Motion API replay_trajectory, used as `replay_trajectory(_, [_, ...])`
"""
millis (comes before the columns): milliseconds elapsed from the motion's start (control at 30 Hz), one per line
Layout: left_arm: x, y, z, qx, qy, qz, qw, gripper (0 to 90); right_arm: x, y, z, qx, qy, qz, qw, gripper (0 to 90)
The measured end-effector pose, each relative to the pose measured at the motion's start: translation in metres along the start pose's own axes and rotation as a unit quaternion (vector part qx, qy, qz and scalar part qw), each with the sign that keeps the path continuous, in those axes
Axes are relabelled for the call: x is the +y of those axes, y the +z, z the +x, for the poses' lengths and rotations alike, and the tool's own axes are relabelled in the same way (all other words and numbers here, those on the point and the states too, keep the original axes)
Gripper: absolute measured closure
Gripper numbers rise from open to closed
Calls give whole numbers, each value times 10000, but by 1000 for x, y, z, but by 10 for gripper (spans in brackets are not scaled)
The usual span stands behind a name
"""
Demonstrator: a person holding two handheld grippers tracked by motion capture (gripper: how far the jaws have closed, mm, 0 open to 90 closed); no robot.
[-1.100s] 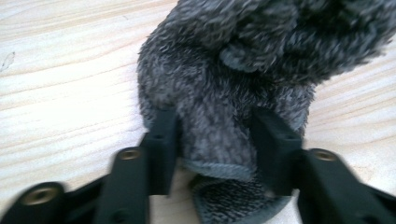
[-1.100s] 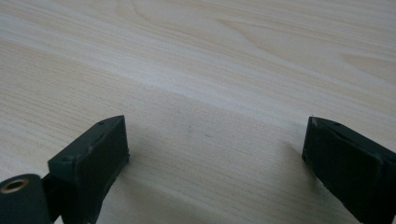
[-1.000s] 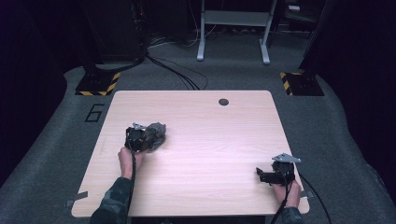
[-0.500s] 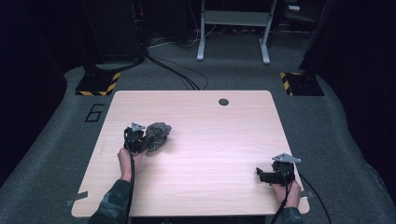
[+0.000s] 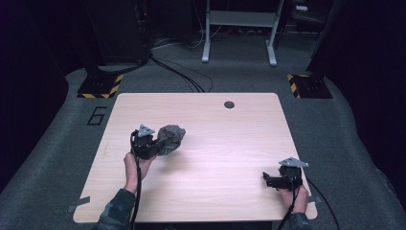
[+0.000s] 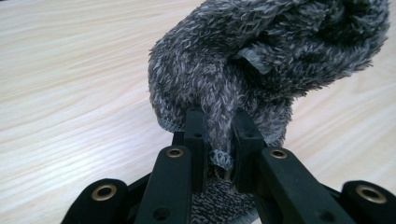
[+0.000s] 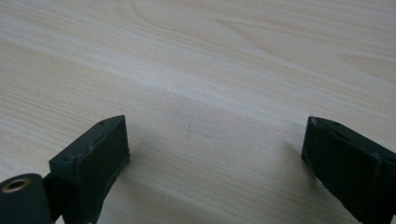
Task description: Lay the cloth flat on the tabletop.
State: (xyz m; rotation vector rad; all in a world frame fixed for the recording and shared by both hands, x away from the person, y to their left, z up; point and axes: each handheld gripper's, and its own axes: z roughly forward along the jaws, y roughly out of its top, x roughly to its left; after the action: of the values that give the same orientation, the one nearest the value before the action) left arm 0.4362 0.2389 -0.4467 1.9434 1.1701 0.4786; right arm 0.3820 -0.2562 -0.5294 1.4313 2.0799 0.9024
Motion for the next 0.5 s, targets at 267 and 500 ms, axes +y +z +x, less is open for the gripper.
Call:
replay_trajectory(267, [0, 3, -29, -300, 203, 38, 9993, 789, 0, 0, 0, 0, 4, 2, 10000, 68])
replay_trajectory(500, [-3, 9, -49, -513, 343, 160, 9980, 786, 0, 0, 0, 1, 0, 4, 10000, 68])
